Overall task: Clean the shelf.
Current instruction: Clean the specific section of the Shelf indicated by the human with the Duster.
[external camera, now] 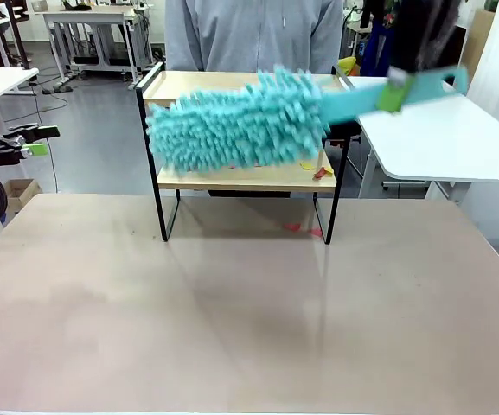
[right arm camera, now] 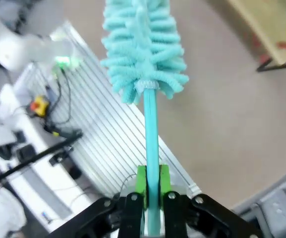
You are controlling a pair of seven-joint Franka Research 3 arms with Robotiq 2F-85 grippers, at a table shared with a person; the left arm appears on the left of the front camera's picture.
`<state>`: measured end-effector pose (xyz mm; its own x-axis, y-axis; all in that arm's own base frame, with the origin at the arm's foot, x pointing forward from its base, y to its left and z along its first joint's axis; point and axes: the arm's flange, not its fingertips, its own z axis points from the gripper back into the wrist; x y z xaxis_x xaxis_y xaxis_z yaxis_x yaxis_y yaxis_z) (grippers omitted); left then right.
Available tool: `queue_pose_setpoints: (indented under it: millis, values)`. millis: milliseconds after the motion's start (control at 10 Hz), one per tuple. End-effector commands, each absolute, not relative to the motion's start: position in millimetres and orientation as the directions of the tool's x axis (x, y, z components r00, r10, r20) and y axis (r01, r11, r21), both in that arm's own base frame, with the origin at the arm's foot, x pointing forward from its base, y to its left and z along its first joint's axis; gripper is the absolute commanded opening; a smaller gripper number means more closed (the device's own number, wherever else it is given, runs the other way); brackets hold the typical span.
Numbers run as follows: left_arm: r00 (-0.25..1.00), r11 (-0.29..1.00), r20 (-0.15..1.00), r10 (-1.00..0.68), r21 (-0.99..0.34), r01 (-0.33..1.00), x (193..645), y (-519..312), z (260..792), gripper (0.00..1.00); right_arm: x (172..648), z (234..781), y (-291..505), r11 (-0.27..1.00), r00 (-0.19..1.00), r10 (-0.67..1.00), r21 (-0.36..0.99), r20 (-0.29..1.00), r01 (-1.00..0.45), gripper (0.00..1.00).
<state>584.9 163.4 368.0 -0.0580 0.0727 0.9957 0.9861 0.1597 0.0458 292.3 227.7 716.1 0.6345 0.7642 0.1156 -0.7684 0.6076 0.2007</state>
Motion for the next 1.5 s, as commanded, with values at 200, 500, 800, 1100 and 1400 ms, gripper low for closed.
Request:
queue_pose_setpoints:
  millis: [200, 500, 800, 1100, 1400]
  values:
    - [-0.073, 0.164, 0.995, 0.068, 0.061, 0.985, 584, 163, 371, 1.00, 285, 619, 153, 0.535, 0.552, 0.831, 0.169, 0.072, -0.828, 0.13]
    - [-0.073, 0.164, 0.995, 0.068, 0.061, 0.985, 584, 163, 371, 1.00, 297, 560, 102, 0.508, 0.548, 0.827, 0.250, 0.125, -0.824, 0.13]
    - [-0.073, 0.164, 0.995, 0.068, 0.061, 0.985, 584, 163, 371, 1.00, 305, 543, 89, 0.474, 0.523, 0.843, 0.286, 0.128, -0.833, 0.13]
    - [-0.073, 0.164, 0.995, 0.068, 0.061, 0.985, 584, 163, 371, 1.00, 301, 544, 90, 0.515, 0.555, 0.826, 0.268, 0.099, -0.814, 0.13]
    - [-0.073, 0.164, 0.995, 0.068, 0.061, 0.985, 584, 163, 371, 1.00, 301, 544, 90, 0.515, 0.555, 0.826, 0.268, 0.099, -0.814, 0.13]
